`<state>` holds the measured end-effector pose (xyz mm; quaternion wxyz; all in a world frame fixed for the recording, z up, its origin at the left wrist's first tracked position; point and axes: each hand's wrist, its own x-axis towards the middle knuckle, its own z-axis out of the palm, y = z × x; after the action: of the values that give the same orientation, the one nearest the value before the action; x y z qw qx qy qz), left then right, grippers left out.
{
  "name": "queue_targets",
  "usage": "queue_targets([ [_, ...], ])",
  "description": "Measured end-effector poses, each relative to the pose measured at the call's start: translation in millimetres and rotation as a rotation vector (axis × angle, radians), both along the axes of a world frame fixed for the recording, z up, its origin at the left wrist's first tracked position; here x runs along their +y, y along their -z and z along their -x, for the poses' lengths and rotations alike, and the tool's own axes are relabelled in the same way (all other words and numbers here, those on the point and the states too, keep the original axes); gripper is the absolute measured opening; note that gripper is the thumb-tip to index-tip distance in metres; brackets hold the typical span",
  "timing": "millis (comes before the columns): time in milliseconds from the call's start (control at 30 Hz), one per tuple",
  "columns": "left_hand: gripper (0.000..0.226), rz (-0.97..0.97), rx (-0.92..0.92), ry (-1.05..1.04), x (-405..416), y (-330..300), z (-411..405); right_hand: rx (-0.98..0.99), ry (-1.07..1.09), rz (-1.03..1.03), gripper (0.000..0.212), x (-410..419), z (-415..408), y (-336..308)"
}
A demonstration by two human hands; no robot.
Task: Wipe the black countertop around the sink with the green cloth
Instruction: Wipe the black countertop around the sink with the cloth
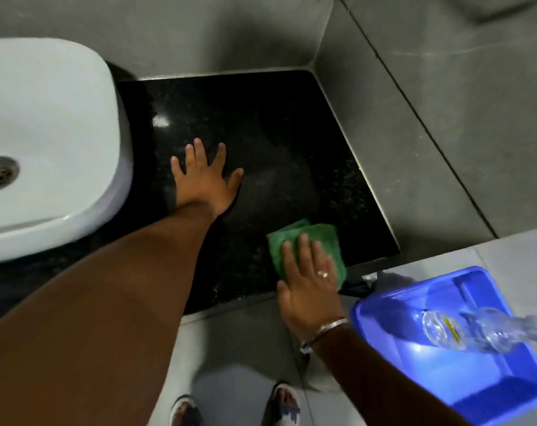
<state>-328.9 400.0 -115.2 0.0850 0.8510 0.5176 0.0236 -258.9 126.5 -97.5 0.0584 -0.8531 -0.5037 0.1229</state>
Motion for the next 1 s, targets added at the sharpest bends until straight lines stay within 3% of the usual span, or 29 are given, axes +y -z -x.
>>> queue_targets([
  [100, 0.076, 0.086, 0.026, 0.01, -1.8, -7.8, 4.2, -0.026, -0.228, 0.008, 0.072, -10.4, -21.3, -4.9],
  [233, 0.076, 0.18, -0.14, -0.053, -48.0, -21.7, 36.4, -0.116, -0.011, 0.108, 0.074, -5.0, -80.1, -14.2],
  [333, 0.078, 0.14, -0.138, -0.042, -110.1, -34.4, 86.2, -0.077, 0.131, 0.148, 0.077, 4.0, -65.2, -19.4],
  [400, 0.073, 0.115, -0.102, -0.104, -140.3, -40.0, 133.1, -0.013, 0.116, 0.137, 0.077, 11.1, -34.1, -26.9],
  [467, 0.07, 0.079, -0.085, -0.293, -151.3, -39.6, 184.2, -0.031, -0.007, 0.17, 0.076, 16.8, -1.2, -29.9],
  [567, 0.079, 0.021, -0.071, -0.663, -132.1, -42.0, 266.1, -0.052, -0.155, 0.164, 0.078, 29.4, 53.6, -30.3],
  [633, 0.091, 0.027, -0.075, -0.783, -101.2, -43.8, 311.1, -0.047, -0.235, 0.142, 0.081, 38.5, 84.7, -27.2],
  [800, 0.111, 0.085, -0.003, -0.904, -39.7, -25.8, 394.6, -0.094, -0.328, 0.148, 0.08, 57.1, 118.5, -14.6],
  [1000, 0.109, 0.058, 0.015, -0.875, -31.1, -7.9, 413.1, -0.099, -0.345, 0.111, 0.08, 67.9, 153.5, -18.3],
])
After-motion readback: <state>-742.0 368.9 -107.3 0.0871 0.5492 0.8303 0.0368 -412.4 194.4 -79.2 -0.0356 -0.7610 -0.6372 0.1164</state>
